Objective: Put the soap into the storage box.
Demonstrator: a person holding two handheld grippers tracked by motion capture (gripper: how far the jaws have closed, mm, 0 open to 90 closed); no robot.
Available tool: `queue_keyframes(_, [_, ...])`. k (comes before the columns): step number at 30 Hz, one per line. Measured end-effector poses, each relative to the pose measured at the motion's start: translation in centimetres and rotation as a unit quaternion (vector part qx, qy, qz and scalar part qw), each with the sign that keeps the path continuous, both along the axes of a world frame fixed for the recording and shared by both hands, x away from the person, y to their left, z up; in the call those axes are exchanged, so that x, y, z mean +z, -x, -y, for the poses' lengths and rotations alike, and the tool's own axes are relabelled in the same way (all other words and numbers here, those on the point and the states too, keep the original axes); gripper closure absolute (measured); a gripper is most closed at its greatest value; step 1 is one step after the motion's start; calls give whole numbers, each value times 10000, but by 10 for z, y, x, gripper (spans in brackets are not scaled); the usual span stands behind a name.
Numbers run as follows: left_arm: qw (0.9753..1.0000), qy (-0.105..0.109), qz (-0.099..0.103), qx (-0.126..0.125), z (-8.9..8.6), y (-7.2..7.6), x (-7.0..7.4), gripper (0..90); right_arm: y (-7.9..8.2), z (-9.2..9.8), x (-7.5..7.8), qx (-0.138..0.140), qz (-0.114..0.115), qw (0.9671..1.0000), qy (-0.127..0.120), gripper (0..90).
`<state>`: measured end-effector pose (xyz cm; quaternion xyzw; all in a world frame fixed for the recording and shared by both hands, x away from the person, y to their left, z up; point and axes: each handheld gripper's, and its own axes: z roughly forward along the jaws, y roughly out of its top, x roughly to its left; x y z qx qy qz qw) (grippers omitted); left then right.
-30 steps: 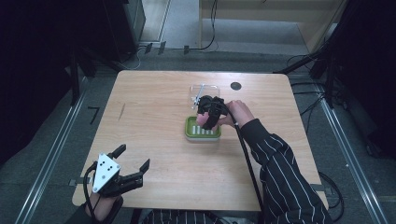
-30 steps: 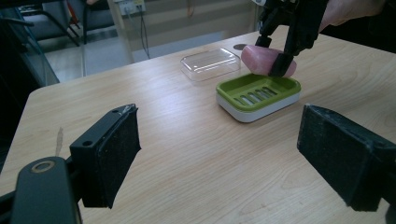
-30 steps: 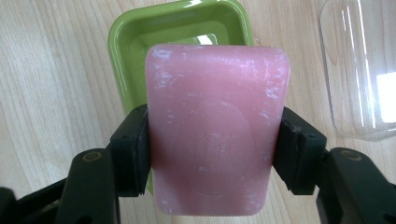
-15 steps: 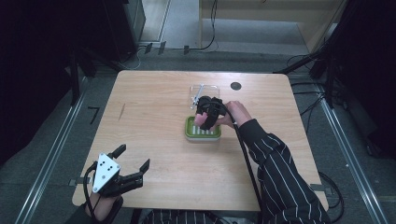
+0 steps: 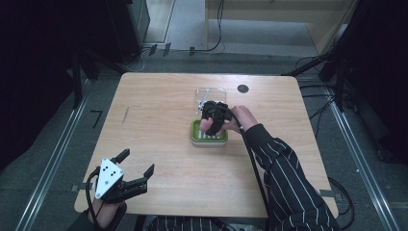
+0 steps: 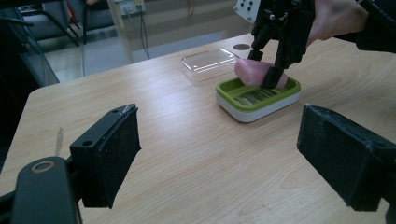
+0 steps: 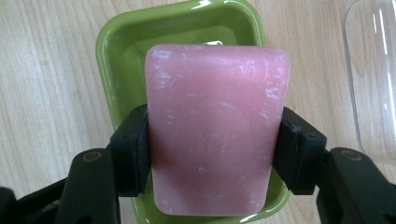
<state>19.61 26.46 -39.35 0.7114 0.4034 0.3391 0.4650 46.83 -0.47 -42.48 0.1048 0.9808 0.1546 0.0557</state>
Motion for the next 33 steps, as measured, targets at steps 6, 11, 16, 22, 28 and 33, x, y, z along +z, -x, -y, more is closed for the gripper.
queue_keyframes(6, [10000, 0, 2, 2, 0, 0, 0, 133, -1, -1, -6, 6, 1, 10000, 32, 385])
queue_keyframes(11, [10000, 6, 3, 4, 0, 0, 0, 133, 0, -2, -9, -9, -19, 10000, 50, 385])
queue_keyframes(16, [10000, 1, 2, 1, 0, 0, 0, 133, 0, -3, -11, 6, 16, 10000, 62, 385])
queue_keyframes(22, [10000, 12, 5, 6, 0, 0, 0, 132, 0, -3, -12, 1, 13, 10000, 80, 385])
queue_keyframes(28, [10000, 6, 3, 8, 0, 0, 0, 133, 0, -3, -13, 18, 26, 9999, 97, 385])
queue_keyframes(33, [10000, 6, 5, 3, 0, 0, 0, 133, 0, -3, -15, 11, 25, 9999, 109, 384])
